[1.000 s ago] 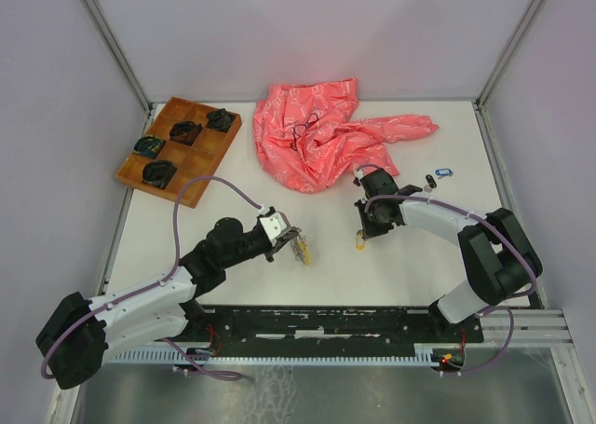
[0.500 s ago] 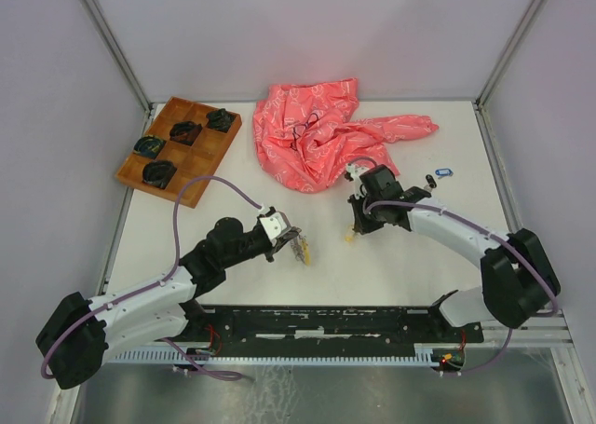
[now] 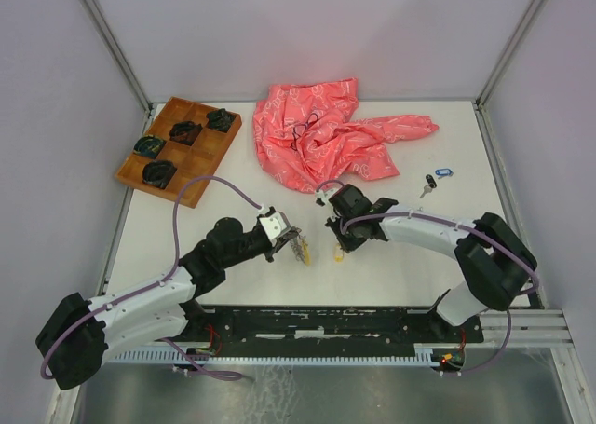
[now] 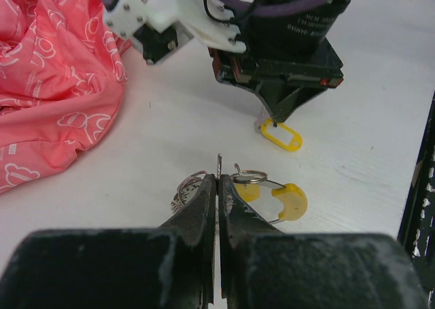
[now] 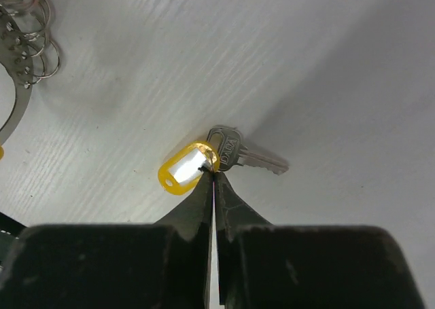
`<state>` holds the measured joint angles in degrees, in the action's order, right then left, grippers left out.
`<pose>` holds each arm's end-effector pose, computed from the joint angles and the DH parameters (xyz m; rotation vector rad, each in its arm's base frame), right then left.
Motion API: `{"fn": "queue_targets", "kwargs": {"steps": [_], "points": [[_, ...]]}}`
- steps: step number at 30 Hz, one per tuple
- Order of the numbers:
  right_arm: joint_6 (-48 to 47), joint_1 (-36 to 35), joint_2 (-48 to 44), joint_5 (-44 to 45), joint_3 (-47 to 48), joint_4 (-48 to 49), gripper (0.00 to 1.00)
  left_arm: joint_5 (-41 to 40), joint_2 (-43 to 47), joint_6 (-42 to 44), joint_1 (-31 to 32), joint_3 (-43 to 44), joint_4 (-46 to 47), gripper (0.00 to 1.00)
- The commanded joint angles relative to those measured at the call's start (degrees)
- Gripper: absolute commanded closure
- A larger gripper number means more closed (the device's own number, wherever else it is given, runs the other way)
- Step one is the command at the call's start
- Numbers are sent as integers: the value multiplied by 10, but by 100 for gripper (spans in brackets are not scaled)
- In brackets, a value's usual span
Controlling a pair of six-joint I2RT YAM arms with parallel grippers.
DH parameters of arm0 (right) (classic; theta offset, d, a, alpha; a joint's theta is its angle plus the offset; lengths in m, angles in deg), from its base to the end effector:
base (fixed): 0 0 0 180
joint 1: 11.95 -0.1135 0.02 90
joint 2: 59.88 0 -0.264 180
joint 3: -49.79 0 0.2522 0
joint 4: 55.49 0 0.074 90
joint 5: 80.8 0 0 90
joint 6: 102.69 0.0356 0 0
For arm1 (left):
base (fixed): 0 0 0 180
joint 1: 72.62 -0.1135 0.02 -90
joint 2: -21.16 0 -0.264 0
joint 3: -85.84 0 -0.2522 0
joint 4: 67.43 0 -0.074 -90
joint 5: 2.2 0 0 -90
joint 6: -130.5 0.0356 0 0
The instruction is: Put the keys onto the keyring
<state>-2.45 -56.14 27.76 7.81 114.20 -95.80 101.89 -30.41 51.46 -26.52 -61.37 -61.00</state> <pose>0.2071 0.2026 0.1797 -0.8026 2.6028 0.3222 0.1329 -0.1506 0.2159 1.0278 1.5118 -0.6562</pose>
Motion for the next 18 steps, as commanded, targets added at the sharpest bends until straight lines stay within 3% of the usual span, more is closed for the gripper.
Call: {"fn": "queue_targets", "kwargs": {"steps": [1, 11, 18], "points": [[23, -25, 26, 29, 23, 5, 93, 6, 13, 22, 2, 18, 26, 97], [15, -27, 23, 17, 37, -16, 78, 7, 16, 23, 2, 18, 26, 97], [-32, -25, 28, -7, 55, -38, 73, 9, 19, 23, 2, 17, 26, 97]]}}
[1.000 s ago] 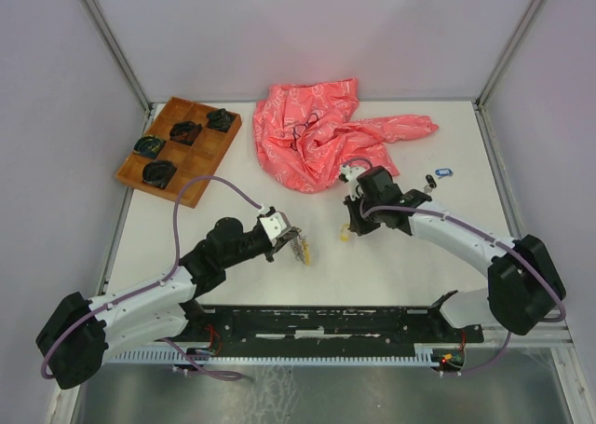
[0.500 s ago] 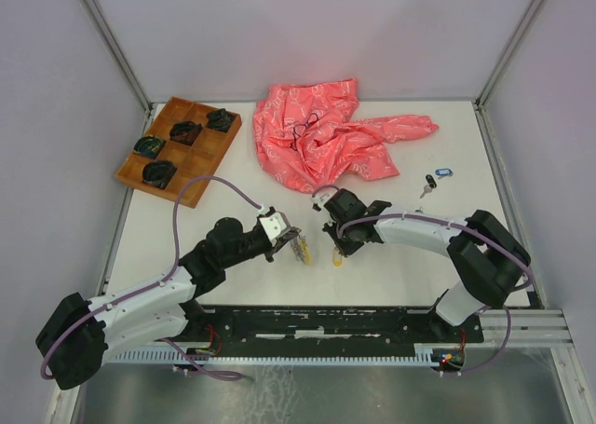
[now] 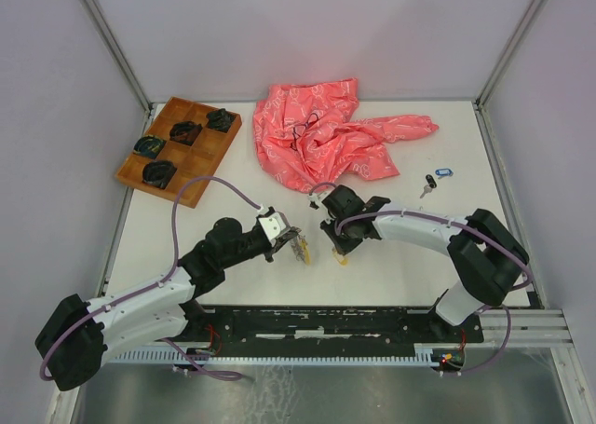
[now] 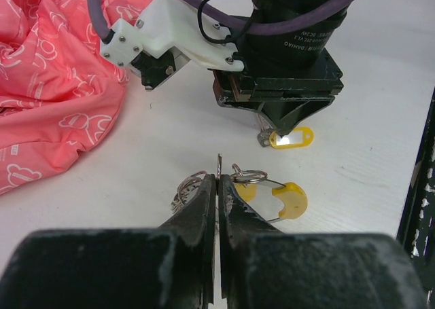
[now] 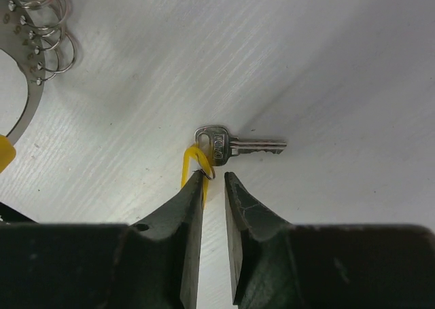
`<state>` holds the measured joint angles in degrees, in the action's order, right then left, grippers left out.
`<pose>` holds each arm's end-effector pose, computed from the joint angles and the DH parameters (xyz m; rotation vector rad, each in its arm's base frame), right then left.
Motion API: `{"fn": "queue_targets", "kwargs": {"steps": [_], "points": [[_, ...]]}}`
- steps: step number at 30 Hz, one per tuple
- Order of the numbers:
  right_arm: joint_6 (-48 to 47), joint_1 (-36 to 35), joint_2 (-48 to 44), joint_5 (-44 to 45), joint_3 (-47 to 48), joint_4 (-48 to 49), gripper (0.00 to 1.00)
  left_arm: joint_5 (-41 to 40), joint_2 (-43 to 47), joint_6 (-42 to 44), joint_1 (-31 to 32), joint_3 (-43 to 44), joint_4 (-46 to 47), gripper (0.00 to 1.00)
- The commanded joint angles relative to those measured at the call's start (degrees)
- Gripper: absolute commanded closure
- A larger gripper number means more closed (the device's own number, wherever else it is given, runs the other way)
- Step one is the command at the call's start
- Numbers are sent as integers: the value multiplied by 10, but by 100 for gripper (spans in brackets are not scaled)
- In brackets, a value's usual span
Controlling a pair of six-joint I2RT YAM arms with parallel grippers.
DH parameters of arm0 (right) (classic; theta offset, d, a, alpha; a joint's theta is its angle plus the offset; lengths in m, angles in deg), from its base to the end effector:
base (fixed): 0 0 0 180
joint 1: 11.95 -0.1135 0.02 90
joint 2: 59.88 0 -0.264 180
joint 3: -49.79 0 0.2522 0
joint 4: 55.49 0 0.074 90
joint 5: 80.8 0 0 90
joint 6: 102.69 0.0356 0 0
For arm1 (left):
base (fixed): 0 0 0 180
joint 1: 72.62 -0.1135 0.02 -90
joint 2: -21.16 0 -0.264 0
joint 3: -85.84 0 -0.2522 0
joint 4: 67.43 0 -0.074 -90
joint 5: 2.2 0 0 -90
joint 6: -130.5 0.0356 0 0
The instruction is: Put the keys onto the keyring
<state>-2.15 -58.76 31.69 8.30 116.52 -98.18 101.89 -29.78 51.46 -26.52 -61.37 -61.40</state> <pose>0.2035 0.2176 0.1702 -0.8729 2.6510 0.2853 0.1320 -0.1497 0.2171 1.0261 1.5081 -0.6566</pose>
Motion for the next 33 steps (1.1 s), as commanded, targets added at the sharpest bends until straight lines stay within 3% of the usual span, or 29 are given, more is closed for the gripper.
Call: {"fn": "queue_targets", "kwargs": {"steps": [1, 11, 18, 28, 33], "points": [[-43, 4, -12, -19, 34, -20, 72, 9, 14, 23, 2, 16, 30, 97], [-54, 20, 5, -71, 45, -64, 64, 15, 7, 22, 1, 19, 30, 97], [-1, -1, 6, -53, 6, -30, 60, 14, 7, 23, 2, 20, 29, 97], [79, -48, 66, 21, 17, -47, 56, 13, 16, 24, 2, 17, 30, 97], [87, -49, 47, 20, 18, -32, 57, 7, 25, 23, 1, 13, 33, 97]]}}
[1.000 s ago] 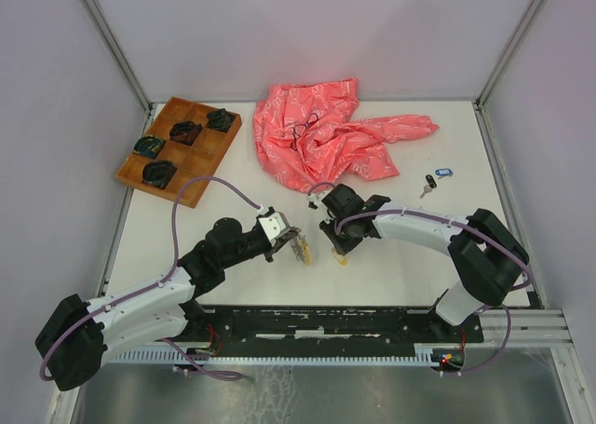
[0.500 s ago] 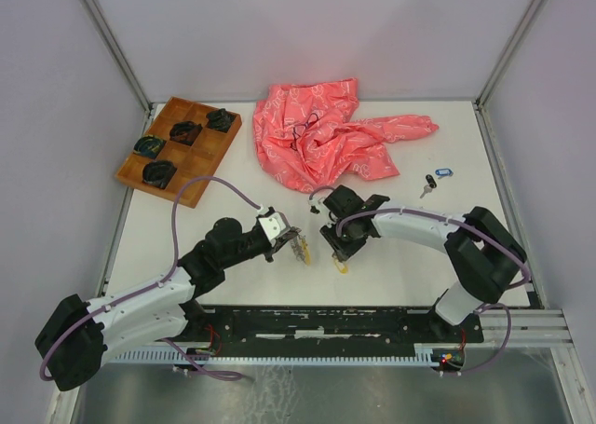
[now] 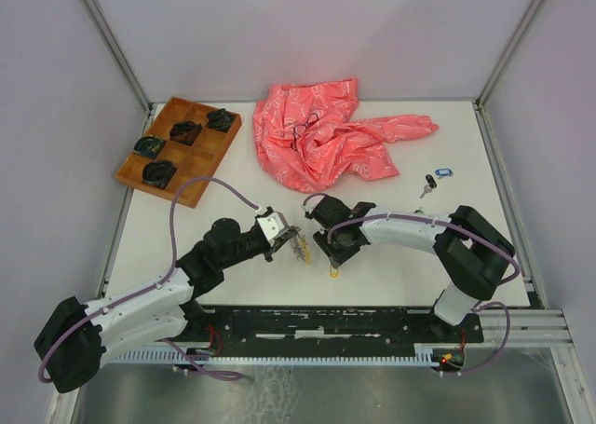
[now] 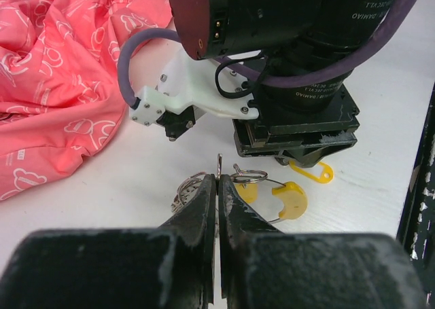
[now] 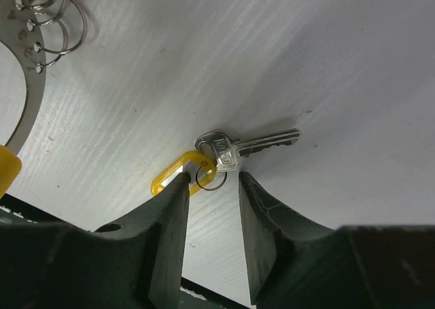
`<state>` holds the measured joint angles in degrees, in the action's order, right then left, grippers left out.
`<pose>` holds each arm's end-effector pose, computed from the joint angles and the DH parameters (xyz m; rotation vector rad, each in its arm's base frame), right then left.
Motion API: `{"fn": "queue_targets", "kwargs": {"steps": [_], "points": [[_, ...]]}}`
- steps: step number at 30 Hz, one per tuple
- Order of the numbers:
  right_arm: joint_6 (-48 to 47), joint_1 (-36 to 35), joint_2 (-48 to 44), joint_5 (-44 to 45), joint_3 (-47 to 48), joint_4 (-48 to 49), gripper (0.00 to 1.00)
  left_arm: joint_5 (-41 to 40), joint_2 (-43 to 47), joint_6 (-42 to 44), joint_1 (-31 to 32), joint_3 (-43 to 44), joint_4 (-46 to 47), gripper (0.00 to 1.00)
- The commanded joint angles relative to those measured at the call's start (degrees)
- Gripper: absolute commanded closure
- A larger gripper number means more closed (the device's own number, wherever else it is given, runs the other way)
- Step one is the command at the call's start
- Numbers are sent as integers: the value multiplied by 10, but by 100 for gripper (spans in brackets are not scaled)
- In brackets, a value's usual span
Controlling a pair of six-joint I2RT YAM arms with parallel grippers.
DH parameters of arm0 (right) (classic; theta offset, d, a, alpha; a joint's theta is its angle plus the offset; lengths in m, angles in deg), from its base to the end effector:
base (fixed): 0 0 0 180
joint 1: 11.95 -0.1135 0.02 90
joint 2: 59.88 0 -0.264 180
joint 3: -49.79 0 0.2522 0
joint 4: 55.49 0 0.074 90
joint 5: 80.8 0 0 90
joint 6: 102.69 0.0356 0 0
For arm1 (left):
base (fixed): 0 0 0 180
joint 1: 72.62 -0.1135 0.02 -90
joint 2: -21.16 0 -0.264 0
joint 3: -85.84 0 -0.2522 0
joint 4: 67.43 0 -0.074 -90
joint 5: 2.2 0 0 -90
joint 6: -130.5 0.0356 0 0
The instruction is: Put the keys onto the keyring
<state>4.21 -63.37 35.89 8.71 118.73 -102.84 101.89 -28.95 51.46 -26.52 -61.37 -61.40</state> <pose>0.1878 0.2359 0.1569 -0.8646 2.7770 0.2372 0.1310 -0.1486 0.2197 1.0201 1.4945 -0.6578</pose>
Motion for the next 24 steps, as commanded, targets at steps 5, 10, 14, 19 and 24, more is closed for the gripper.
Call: {"fn": "queue_targets", "kwargs": {"steps": [5, 10, 14, 19, 24], "points": [[19, -2, -37, -13, 4, 20, 56, 4, 18, 22, 2, 12, 33, 97], [28, 4, -65, -26, 0, 36, 55, -1, 20, 21, 2, 11, 33, 97], [30, 10, -74, -9, -6, 41, 59, -7, 25, 21, 2, 9, 35, 97], [-2, 10, -59, -23, -6, 25, 64, -6, 23, 20, 2, 8, 38, 97], [-13, 9, -40, -36, -13, 38, 64, -6, 20, 20, 2, 9, 38, 97]]}}
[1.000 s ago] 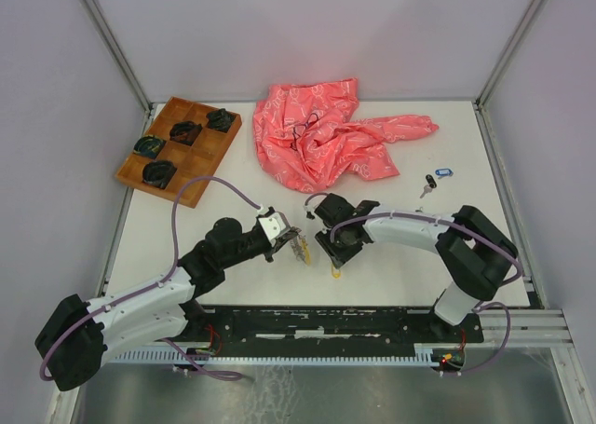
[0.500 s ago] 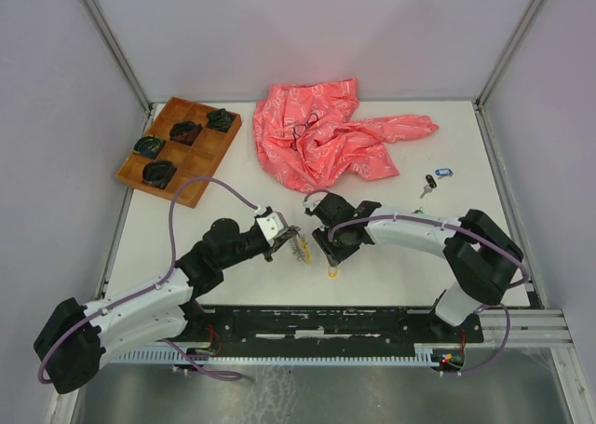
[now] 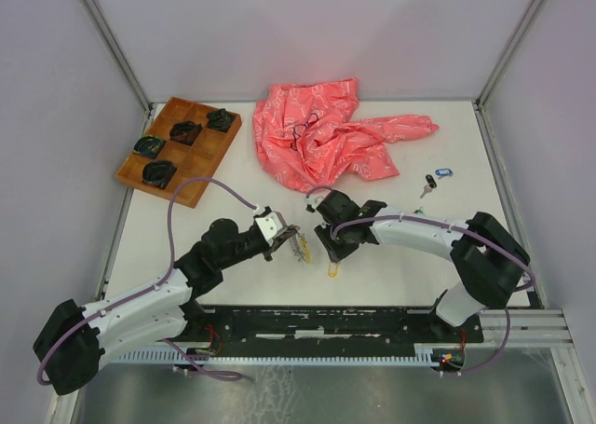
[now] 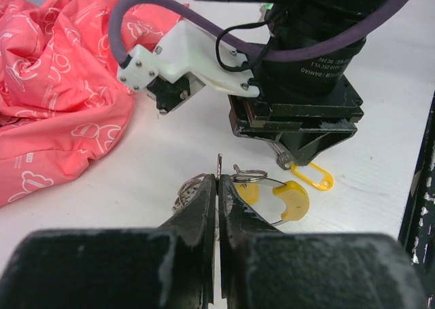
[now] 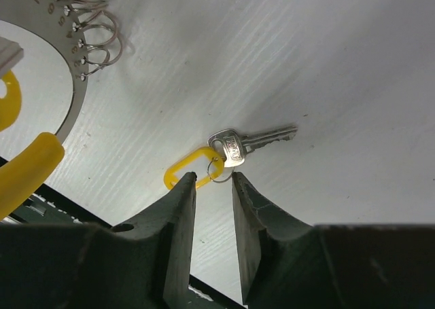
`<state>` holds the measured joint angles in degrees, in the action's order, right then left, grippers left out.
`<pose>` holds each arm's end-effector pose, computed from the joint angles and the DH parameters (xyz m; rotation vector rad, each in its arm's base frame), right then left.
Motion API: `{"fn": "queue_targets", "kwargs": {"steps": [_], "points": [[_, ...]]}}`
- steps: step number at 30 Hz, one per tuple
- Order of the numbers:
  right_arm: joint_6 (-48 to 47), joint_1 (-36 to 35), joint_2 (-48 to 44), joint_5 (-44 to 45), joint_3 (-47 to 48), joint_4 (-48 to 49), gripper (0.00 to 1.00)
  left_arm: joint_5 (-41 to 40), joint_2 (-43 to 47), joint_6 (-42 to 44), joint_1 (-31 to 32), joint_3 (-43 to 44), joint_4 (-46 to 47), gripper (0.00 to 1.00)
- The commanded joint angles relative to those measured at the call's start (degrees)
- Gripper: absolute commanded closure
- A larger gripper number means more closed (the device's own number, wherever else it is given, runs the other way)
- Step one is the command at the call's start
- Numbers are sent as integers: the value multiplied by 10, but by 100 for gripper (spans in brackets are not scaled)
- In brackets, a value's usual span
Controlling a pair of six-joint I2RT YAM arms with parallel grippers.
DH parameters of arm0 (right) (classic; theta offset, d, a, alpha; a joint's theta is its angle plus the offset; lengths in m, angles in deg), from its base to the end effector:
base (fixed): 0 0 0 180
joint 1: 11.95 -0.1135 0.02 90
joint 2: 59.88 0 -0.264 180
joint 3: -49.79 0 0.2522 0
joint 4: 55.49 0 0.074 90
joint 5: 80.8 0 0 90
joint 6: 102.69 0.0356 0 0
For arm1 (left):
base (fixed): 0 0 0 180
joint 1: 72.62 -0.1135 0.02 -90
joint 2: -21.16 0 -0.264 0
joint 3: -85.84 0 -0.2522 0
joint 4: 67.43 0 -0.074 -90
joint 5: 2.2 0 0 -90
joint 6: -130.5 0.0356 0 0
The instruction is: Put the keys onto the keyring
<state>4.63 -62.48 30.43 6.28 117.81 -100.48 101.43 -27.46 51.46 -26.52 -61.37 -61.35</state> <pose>0.1875 0.2305 0.1808 -0.8187 2.6950 0.3754 0.1293 -0.1464 0.2244 1.0036 1.4722 -0.6530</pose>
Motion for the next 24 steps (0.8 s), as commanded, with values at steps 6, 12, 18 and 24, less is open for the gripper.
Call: {"fn": "queue_targets", "kwargs": {"steps": [6, 12, 18, 24], "points": [[-23, 0, 40, -23, -5, 27, 65, 1, 2, 20, 2, 10, 37, 97], [-19, 9, 35, -12, -7, 16, 78, 2, 3, 20, 2, 11, 36, 97], [-5, 50, -5, -66, -23, 37, 89, 4, 4, 20, 1, 11, 35, 97], [4, 60, -1, -78, -36, 61, 89, 6, 3, 20, 2, 12, 35, 97]]}}
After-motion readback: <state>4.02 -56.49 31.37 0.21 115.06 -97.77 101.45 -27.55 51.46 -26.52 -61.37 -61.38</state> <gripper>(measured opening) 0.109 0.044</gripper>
